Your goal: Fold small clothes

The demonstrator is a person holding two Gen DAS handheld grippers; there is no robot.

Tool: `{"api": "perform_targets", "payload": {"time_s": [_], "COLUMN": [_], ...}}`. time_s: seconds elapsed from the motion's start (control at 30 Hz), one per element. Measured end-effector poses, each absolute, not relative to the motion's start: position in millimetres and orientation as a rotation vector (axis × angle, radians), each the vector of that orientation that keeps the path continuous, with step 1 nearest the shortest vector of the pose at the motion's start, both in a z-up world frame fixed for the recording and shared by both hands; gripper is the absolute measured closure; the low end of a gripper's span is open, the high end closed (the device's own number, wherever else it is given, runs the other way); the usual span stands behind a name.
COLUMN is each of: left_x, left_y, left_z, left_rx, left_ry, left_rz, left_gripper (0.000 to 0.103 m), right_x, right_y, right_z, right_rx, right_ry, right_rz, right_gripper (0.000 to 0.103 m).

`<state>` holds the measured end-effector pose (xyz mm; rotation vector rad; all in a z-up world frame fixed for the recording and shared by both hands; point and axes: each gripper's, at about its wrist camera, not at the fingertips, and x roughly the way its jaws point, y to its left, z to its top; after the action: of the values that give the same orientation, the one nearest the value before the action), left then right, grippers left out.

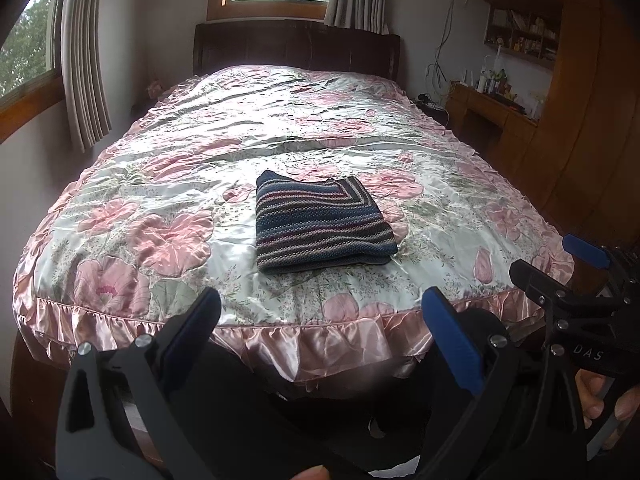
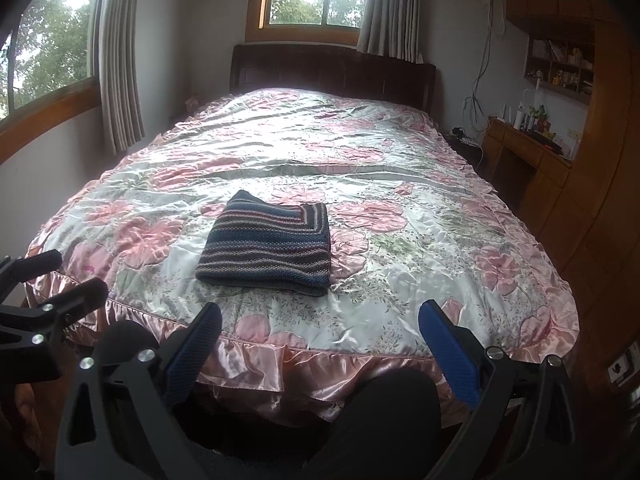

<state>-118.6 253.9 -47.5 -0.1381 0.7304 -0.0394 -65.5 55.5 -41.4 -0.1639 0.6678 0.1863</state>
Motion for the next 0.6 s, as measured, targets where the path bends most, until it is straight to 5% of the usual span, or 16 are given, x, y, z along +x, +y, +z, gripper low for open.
{"api": "perform_targets", "payload": {"time_s": [0.6], "left_x": [-120.8], "left_y": [253.1], "left_z": [-48.2], "left_rx": [-0.135], "left_ry": [0.735], "left_rz": [-0.041], "left_gripper": [0.003], "right_x": [-66.9], "right_y": [55.6], "right_z": [-38.5], "right_rx": [-0.168], "right_ry": [0.651], "right_rz": [0.174], "right_gripper": [0.004]}}
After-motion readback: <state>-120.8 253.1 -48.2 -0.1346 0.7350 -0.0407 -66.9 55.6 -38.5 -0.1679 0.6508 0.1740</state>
